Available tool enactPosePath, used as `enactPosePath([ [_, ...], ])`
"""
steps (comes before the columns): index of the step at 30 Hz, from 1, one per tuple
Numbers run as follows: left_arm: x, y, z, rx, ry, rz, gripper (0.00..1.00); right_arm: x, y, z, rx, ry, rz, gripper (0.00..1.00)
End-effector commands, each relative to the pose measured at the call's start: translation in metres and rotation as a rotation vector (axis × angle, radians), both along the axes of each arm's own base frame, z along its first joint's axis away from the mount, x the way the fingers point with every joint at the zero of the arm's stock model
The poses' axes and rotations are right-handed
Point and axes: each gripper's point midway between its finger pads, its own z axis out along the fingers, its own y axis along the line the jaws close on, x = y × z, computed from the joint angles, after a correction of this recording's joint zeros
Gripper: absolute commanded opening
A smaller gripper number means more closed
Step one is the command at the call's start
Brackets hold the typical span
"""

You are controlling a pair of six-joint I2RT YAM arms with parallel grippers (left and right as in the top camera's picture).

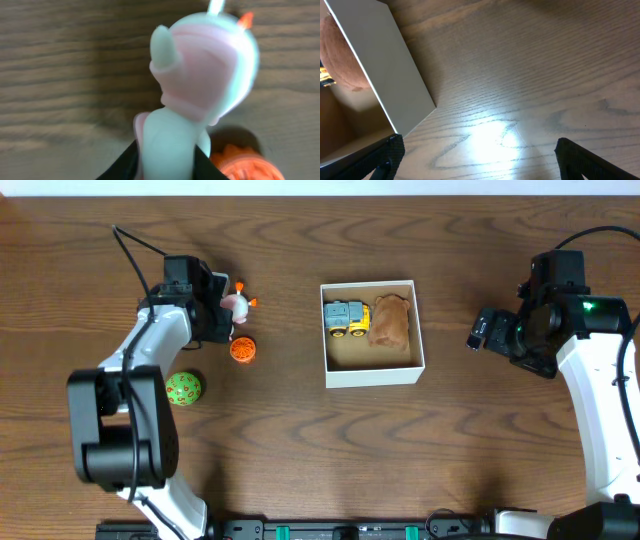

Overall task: Pack container
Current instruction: 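Grasp the white-pink duck figure with the left gripper, then carry the duck into the box and release it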

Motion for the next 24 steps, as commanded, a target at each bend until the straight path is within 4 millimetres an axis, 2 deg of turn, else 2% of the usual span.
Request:
enactPosePath([
  [1,0.016,0.002,0.073,0.019,-0.167,-0.005,0.22,-0.002,-0.002,-0.003,0.004,0.013,-0.019,0.99],
  [4,0.011,-0.004,0.129,0.024,-0.278,-0.025,0.19,-0.003,-0.002,-0.003,0.005,0.020,-0.019,0.99],
  [5,0.008,-0.008,0.143,0.026,-0.310,-0.036,0.14,-0.005,-0.002,-0.004,0.005,0.025,-0.019,0.99],
  [7,-0.002,-0.021,0.178,0.022,-0.387,-0.065,0.11,-0.007,-0.002,-0.004,0.005,0.034,-0.019,0.99],
  [9,-0.016,-0.037,0.204,0.016,-0.444,-0.108,0.06,-0.007,-0.002,-0.004,0.005,0.037,-0.019,0.99],
  [11,-0.033,-0.062,0.226,0.000,-0.490,-0.171,0.06,-0.007,-0.002,-0.004,0.005,0.038,-0.019,0.99],
  [13,-0.047,-0.086,0.239,-0.019,-0.515,-0.237,0.06,-0.007,-0.002,-0.004,0.005,0.036,-0.019,0.99],
  [15,-0.062,-0.114,0.247,-0.043,-0.532,-0.317,0.06,-0.005,-0.002,-0.004,0.005,0.028,-0.020,0.99],
  [18,-0.081,-0.156,0.249,-0.075,-0.534,-0.437,0.06,-0.001,-0.004,-0.003,0.009,0.011,-0.044,0.99],
  [21,-0.098,-0.198,0.236,-0.079,-0.505,-0.586,0.06,0.002,-0.012,-0.002,0.019,0.001,-0.105,0.99],
  [24,-0.106,-0.227,0.214,-0.059,-0.455,-0.703,0.06,0.001,-0.021,-0.002,0.034,0.001,-0.148,0.99],
])
